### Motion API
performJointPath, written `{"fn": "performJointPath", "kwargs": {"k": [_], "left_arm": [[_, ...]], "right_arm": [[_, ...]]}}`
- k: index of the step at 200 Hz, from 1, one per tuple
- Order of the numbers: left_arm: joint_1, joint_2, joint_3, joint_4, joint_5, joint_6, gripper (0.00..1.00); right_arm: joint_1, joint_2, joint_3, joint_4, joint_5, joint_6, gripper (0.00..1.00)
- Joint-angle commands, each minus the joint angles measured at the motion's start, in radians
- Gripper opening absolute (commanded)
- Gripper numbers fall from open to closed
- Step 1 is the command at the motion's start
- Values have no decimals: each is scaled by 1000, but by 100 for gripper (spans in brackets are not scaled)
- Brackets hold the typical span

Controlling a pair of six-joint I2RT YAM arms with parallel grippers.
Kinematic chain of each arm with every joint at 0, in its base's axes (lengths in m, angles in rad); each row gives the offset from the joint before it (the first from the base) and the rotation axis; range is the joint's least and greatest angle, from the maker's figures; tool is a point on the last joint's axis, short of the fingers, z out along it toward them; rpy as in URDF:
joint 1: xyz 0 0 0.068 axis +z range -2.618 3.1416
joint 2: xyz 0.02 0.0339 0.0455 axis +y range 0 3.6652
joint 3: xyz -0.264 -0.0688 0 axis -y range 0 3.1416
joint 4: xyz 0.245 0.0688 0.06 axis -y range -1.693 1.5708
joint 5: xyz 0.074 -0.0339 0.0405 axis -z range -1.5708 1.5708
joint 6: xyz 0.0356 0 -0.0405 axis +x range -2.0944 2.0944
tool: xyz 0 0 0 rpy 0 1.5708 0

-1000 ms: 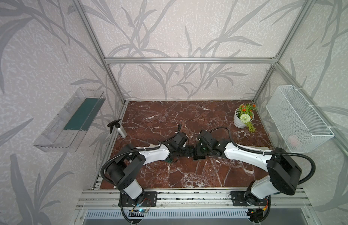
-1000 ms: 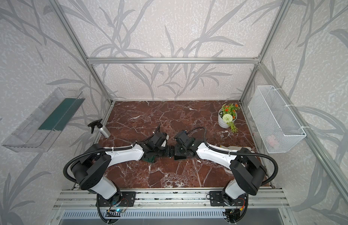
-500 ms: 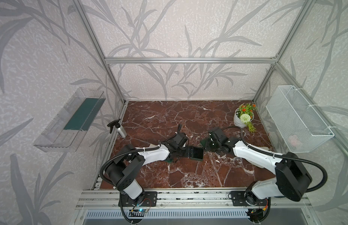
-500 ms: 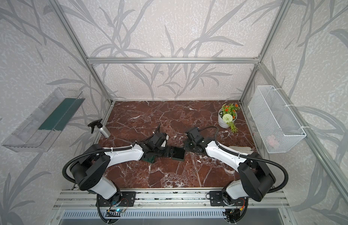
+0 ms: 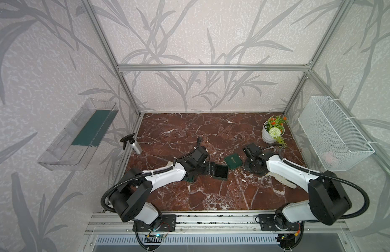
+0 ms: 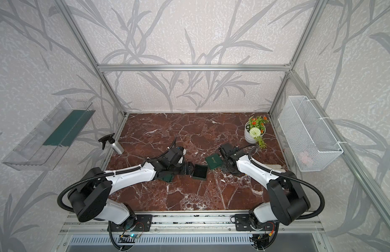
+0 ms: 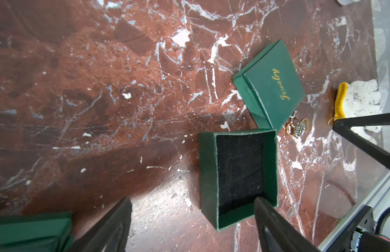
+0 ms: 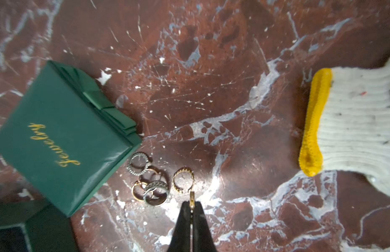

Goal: Take the rings out of the lift-off lid box
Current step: Place the ring at the center of the board.

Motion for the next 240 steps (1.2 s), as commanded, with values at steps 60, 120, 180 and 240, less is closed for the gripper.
{"fn": "performJointPath", "kwargs": {"k": [60,120,180,240], "left_arm": [[-4,-26,-26,5,-16,-17,85],[-3,-30,-36,15,-18,-17,85],[-3,-58,-42,7,-29,-10,86],[-1,-84,-48,3,-43,0,87]], "right_arm": [[-7,95,76,10,-44,-55,4],[-6,92,90,3,-54,-69,24],[-6,66,104,80,-152,-219,89],[4,187,234,69,-191,-437,99]]}}
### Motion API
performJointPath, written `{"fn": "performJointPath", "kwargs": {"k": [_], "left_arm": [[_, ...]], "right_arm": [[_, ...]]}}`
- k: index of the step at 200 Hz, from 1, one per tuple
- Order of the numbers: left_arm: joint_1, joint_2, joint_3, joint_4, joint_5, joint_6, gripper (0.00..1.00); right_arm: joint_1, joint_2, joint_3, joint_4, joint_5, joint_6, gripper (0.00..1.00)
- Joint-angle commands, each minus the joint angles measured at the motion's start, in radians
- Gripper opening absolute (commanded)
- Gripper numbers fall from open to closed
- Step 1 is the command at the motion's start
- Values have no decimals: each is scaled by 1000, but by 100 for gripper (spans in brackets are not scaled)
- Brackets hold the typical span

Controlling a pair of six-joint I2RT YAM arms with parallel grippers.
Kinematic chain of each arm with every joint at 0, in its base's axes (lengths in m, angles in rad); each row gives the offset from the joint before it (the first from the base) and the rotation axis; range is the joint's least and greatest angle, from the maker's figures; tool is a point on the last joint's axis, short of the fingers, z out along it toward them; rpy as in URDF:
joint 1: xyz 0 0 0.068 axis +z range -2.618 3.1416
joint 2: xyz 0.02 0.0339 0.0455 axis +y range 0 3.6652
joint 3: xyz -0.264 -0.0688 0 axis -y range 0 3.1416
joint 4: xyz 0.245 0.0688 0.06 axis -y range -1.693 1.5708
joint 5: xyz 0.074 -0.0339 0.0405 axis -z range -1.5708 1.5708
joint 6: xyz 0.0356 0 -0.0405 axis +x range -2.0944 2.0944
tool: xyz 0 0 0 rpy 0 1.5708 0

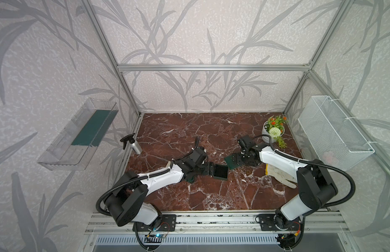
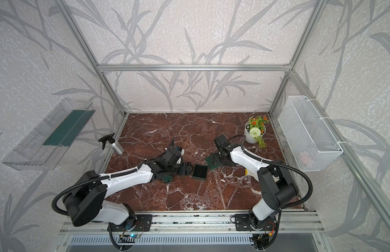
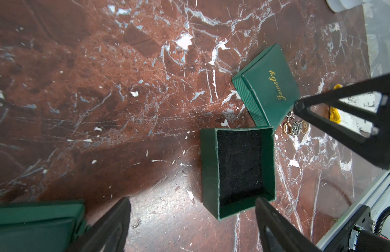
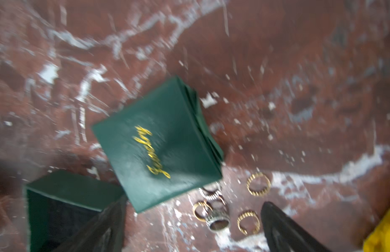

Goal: Take the rings out of the lift-off lid box
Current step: Place the ring at the center of the board, then pick up the lid from the center of the board.

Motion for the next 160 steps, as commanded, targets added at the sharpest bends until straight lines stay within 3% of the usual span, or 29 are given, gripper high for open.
{"fn": "performJointPath", "kwargs": {"k": [1,54,160], "left_arm": [[-2,-27,-16,-2,-28,7,87],[-1,-29,-6,-16,-38,18,87],[11,-9,3,-15,-37,19,88]], "right_arm": [[4,35,41,2,-19,-120,99],[9,134,122,-17,-1,-238,99],[62,238,187,-43,61,-254,99]]}}
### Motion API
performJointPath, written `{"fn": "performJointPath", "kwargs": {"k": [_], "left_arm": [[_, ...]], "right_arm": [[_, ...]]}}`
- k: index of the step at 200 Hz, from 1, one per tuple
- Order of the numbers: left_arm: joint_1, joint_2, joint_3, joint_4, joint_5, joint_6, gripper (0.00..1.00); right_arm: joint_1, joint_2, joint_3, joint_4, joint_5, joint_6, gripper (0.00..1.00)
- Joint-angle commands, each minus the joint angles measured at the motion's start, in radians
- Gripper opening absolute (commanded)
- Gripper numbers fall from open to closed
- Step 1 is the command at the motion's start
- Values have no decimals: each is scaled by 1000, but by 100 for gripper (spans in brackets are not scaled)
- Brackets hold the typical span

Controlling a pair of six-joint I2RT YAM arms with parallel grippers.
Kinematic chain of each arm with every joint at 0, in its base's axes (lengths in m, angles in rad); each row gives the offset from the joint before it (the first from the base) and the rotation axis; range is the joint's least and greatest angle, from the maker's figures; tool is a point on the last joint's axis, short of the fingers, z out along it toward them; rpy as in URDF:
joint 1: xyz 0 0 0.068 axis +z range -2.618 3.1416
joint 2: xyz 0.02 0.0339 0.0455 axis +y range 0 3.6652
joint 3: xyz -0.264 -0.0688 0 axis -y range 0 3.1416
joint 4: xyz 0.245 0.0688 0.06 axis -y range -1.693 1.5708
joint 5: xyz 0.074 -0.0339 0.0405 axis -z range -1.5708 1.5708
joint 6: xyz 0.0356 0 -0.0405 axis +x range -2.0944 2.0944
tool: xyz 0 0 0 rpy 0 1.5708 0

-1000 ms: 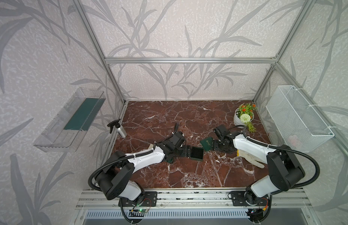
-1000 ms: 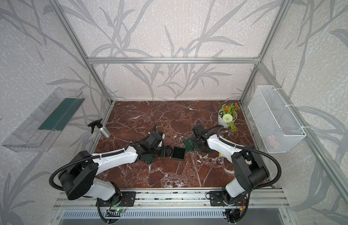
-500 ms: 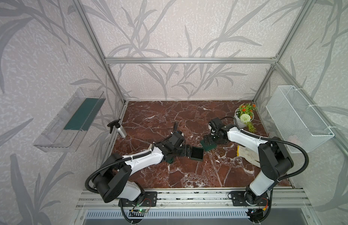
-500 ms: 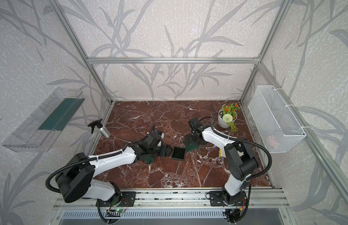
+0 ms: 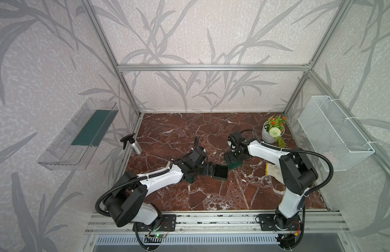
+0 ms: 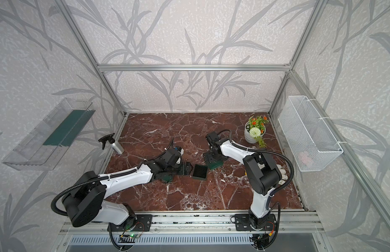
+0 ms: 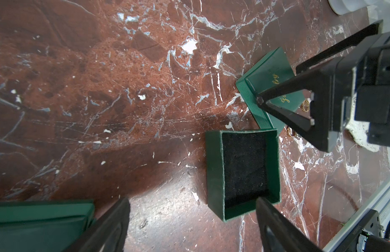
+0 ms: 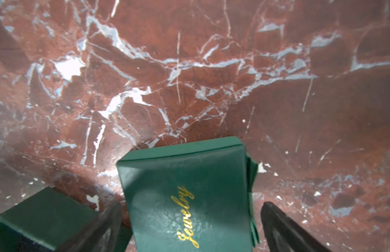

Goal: Take the rings out of the lift-off lid box
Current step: Pick up the lid from the center of the board.

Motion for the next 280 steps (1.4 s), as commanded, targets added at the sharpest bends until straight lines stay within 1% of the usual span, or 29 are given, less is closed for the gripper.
{"fn": "performJointPath", "kwargs": {"k": [1,64,80,98,127,152,180,209,223,236,240,254,280], "left_arm": [[6,-5,8,-13,-17,9,88],[12,-1,9,-16,-9,12,88],[14,-4,9,-19,-13,12,88],[15,-5,9,-24,-15,18,88],[18,4,9,-30,-12,29,88],[20,6,5,-27,-5,31,88],[20,7,2,-30,-22,35,86],[20,-5,0,-45,-47,43,85],[20,-15,-7,-43,-54,44,85],[19,-22,-7,-46,-61,46,85],[20,-24,-5,-47,-63,47,85],[20,-28,-6,-49,-70,49,86],[21,-32,-10,-54,-74,48,85]], "right_arm": [[10,33,29,-34,35,-7,99],[11,60,38,-44,69,14,100],[11,48,28,-32,59,29,96],[11,32,16,-26,51,55,88],[11,-5,1,-37,47,104,82],[10,-40,17,-94,56,176,81],[12,-76,15,-153,47,243,81],[51,-110,-29,-214,122,286,80],[70,-112,-50,-243,135,307,80],[86,-112,-69,-251,135,327,80],[91,-140,-76,-252,135,332,80],[109,-154,-89,-251,131,353,79],[130,-156,-92,-235,108,365,79]]}}
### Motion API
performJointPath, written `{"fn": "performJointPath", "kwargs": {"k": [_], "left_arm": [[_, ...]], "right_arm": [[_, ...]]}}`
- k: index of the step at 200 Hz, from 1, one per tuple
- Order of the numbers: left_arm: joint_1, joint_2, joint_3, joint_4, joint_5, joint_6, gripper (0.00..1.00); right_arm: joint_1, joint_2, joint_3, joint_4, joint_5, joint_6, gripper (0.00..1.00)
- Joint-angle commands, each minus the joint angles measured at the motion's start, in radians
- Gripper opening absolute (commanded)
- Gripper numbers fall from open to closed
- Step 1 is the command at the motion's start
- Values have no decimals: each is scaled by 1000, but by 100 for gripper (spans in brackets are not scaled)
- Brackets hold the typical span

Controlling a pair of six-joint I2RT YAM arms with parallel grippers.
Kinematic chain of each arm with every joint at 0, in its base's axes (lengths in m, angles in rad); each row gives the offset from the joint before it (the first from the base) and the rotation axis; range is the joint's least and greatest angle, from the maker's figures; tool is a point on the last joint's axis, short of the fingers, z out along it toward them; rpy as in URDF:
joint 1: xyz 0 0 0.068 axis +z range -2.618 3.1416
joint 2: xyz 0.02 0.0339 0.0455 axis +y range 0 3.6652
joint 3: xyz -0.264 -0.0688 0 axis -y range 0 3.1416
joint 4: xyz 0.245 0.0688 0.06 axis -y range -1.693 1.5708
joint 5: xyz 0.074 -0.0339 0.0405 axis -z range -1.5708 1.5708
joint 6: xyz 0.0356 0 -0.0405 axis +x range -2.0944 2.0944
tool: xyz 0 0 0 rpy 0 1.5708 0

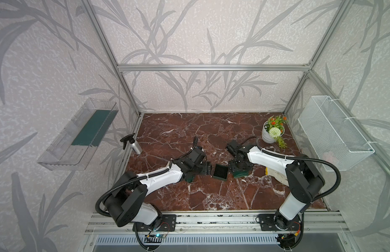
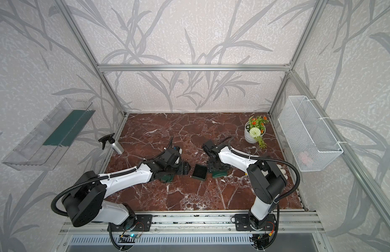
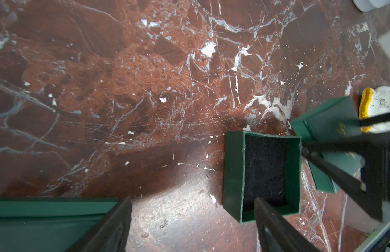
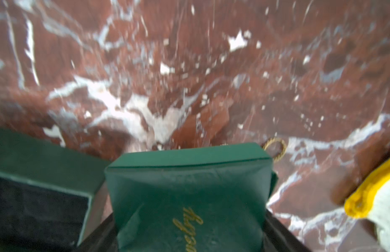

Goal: Take the rings out of the lift-off lid box
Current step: Pick up the lid from the center of the board, then adjust the jewelry box at the center of the board.

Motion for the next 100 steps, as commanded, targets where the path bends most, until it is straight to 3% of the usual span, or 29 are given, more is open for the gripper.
{"fn": "performJointPath", "kwargs": {"k": [1,100], "left_arm": [[5,-34,-11,-21,-29,11,85],[5,-81,-48,-31,-56,-6,86]], "right_arm": [[14,-35,-1,-15,-2,40,79],[28,64,105,46,-55,-14,78]]}}
